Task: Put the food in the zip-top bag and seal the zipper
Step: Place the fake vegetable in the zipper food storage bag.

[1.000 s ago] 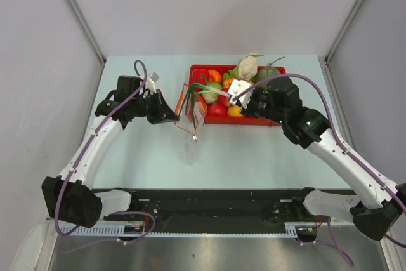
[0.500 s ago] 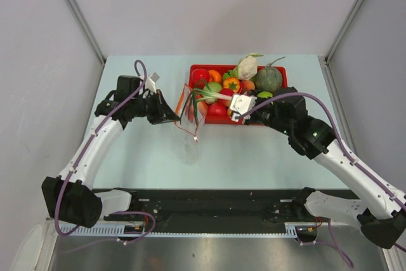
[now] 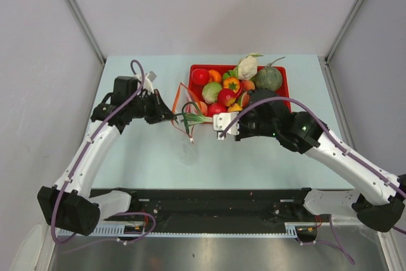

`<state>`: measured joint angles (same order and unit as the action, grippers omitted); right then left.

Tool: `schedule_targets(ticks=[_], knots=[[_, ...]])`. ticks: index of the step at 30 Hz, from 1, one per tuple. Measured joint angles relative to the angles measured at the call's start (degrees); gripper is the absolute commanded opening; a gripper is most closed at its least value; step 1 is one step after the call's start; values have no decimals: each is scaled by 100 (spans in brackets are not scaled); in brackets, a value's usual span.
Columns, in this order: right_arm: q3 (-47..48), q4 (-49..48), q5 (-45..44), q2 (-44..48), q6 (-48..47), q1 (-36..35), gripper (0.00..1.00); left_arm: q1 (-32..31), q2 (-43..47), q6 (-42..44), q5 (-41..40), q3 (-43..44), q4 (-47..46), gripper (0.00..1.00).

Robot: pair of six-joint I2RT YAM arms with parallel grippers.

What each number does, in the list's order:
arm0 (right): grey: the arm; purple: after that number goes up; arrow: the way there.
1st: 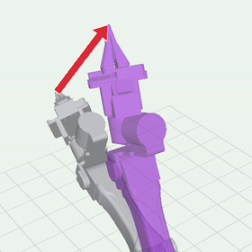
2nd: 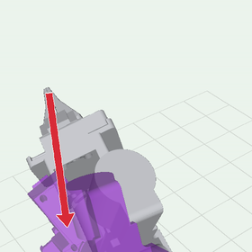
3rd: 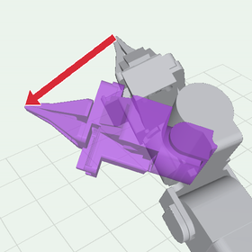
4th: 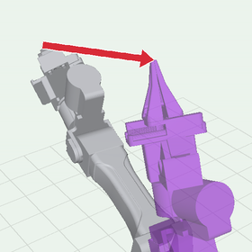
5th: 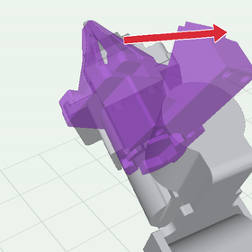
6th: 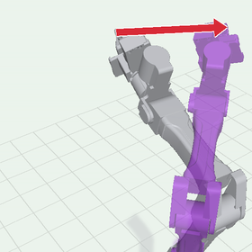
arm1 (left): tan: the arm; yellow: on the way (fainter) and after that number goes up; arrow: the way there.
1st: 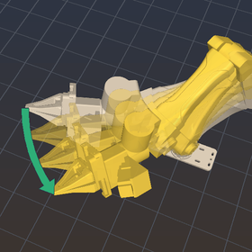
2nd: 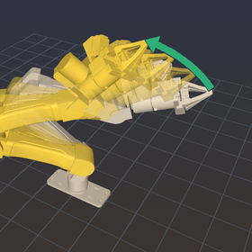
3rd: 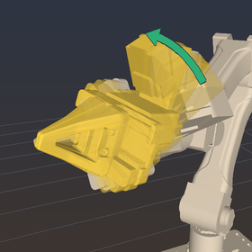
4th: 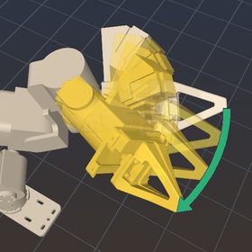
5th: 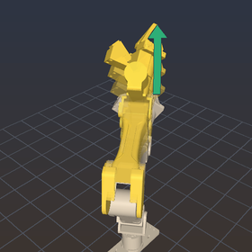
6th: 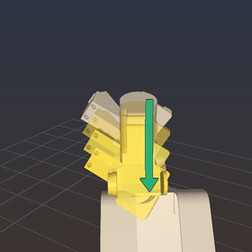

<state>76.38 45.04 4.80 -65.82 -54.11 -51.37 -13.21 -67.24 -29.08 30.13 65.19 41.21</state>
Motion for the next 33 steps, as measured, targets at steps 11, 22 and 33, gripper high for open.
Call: schedule_targets(ticks=[11,22,33], knots=[[671,1115,-44,-634,763,118,0,-358,391,581,-1117,164,11,0],[1292,1447,22,-828,1128,389,0,-833,446,1075,-1690,540,-9,0],[1239,1283,-195,-772,1399,905,0,-772,424,951,-1759,544,-7,0]])
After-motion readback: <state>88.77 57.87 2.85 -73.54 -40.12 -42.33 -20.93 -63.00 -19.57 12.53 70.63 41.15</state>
